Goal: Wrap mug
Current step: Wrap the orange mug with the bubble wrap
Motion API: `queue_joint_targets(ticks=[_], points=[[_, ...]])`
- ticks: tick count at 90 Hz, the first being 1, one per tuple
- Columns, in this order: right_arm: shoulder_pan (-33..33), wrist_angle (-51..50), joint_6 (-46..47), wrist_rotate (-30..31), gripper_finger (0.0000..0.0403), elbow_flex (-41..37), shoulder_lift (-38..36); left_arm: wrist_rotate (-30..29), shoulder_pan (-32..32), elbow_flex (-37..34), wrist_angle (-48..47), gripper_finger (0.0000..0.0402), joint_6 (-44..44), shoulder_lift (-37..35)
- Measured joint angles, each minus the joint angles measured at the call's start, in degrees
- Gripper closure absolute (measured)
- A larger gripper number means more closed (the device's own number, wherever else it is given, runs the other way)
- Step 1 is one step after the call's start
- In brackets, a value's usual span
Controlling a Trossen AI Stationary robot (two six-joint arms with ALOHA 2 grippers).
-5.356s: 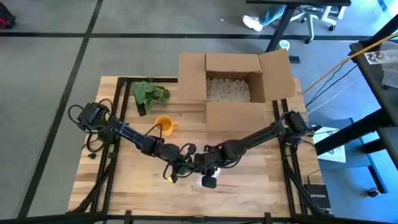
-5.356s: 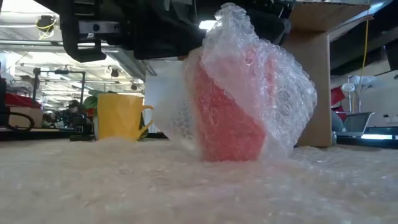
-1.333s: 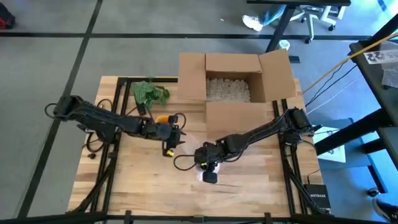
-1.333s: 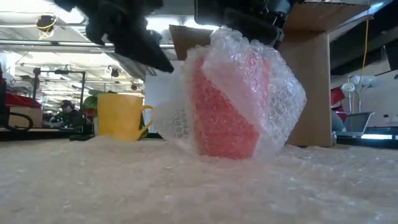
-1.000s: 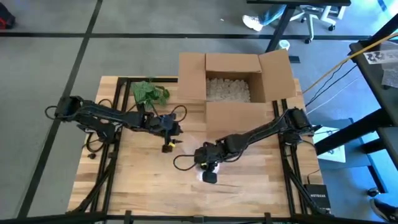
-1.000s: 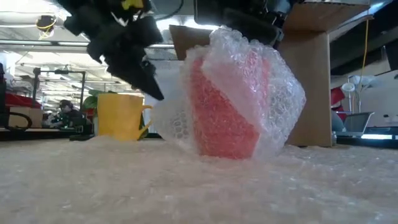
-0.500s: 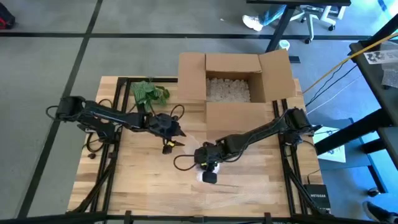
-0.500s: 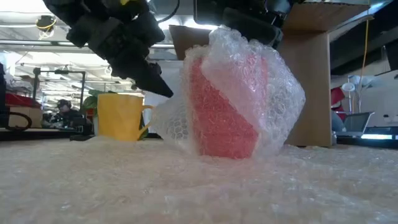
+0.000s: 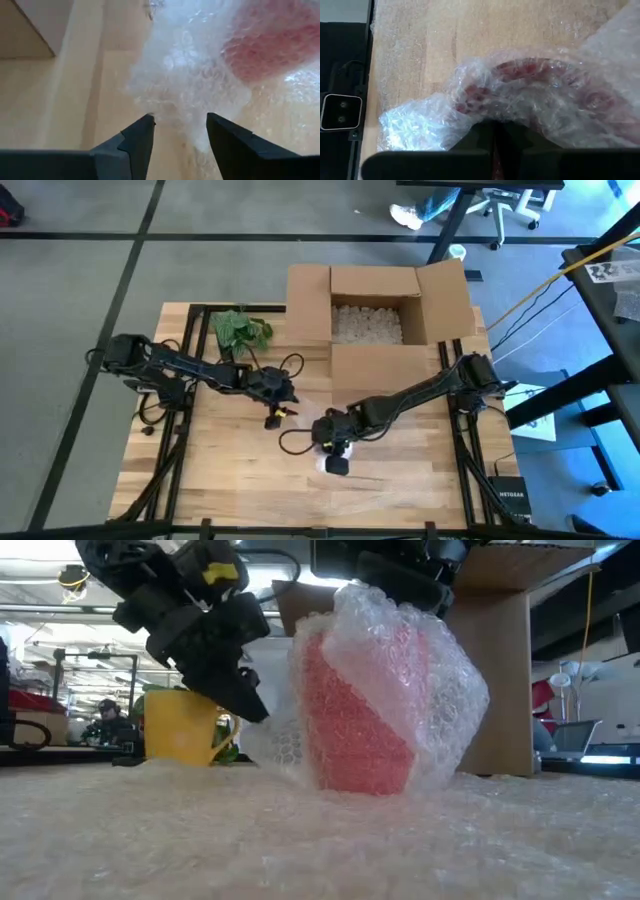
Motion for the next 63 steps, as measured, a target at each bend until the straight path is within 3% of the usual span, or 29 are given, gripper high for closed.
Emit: queue_joint_targets(ticks=[29,38,51,63], points=[[0.0,0.1,0.0,0.0,0.0402,0.0,0.0,-0.8,-0.2,0.0,0.7,0.0248,0.2,0.0],[0.0,0.1,0.0,0.0,0.0402,0.0,0.0,-0.8,-0.9,0.0,1.5,0.0287,1.0,0.0],[0.0,0.2,-0.2,0.0,0.0402,0.0,0.0,0.1,-1.7,0.0,1.5,0.0382,2.9,0.0],[0.0,0.3,-0.3,0.5,0.0402,0.0,0.0,0.2,-2.6,0.0,2.9,0.0399,3.4,0.0]])
